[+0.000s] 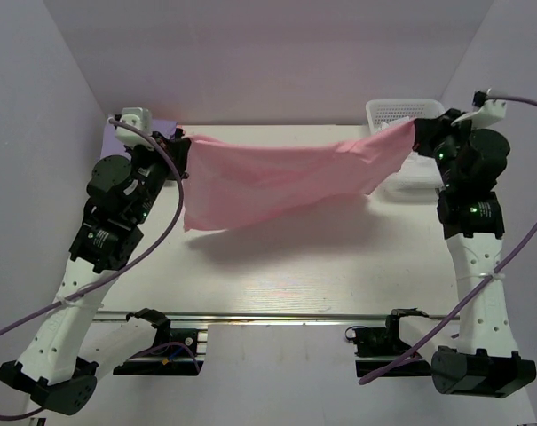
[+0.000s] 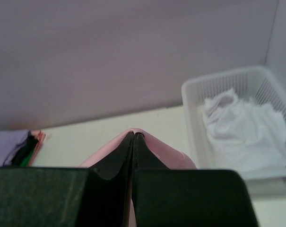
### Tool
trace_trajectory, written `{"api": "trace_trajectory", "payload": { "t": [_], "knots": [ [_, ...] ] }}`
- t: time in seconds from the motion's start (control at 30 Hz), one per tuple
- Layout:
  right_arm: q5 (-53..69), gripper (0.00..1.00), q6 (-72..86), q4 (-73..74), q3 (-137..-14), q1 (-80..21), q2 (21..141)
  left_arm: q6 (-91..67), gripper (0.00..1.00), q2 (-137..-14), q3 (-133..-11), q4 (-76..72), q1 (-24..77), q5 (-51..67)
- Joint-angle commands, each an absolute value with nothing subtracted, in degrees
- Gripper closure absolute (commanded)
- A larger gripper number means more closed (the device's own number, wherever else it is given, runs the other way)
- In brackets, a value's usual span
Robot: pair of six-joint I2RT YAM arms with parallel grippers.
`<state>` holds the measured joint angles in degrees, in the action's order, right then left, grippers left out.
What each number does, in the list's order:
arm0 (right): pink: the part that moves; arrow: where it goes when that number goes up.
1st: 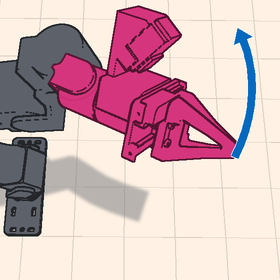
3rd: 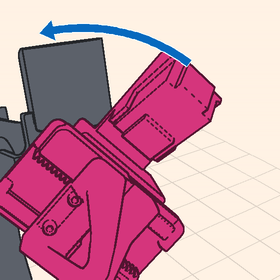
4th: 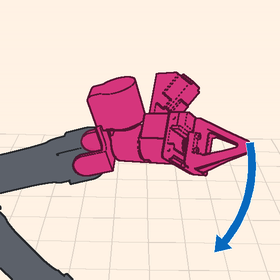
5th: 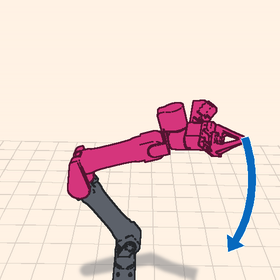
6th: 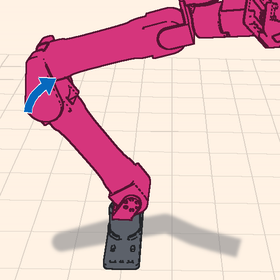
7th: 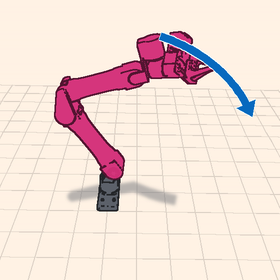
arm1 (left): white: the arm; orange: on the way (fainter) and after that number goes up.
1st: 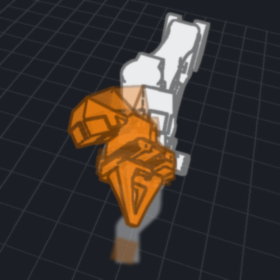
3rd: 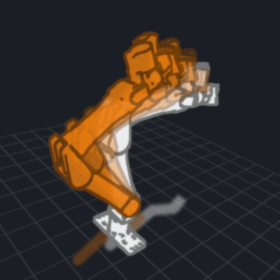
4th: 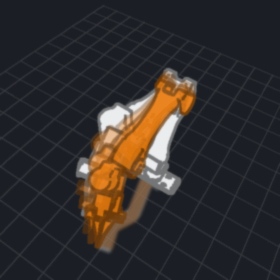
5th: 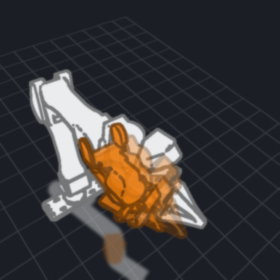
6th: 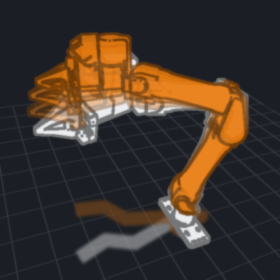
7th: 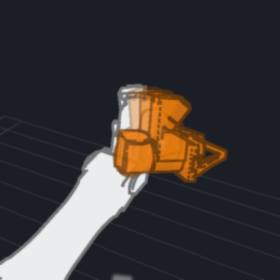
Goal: Fold and stack the t-shirts
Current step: Flatten out the tshirt
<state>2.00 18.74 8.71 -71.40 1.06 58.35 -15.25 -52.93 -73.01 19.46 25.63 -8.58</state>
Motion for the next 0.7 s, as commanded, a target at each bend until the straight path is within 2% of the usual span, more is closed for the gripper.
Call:
{"api": "trace_trajectory", "payload": {
  "t": [0.0, 0.27, 0.43, 0.67],
  "knots": [
    [-3.4, 1.00, 14.1, 3.3, -80.4, 1.1, 59.2, -11.8, 1.00, -52.3, -77.2, 18.5, 25.5, -16.2],
    [-7.1, 1.00, 5.1, 3.6, -95.9, 1.1, 62.8, -8.6, 1.00, -51.8, -83.8, 20.8, 25.5, -27.1],
    [-5.6, 1.00, 2.9, 4.2, -102.7, 1.1, 63.2, -7.6, 1.00, -51.2, -85.6, 21.5, 25.5, -27.0],
    [-7.1, 1.00, 0.3, 4.5, -105.3, 1.1, 60.4, -5.7, 1.00, -48.4, -87.4, 22.1, 25.5, -27.0]
  ]
}}
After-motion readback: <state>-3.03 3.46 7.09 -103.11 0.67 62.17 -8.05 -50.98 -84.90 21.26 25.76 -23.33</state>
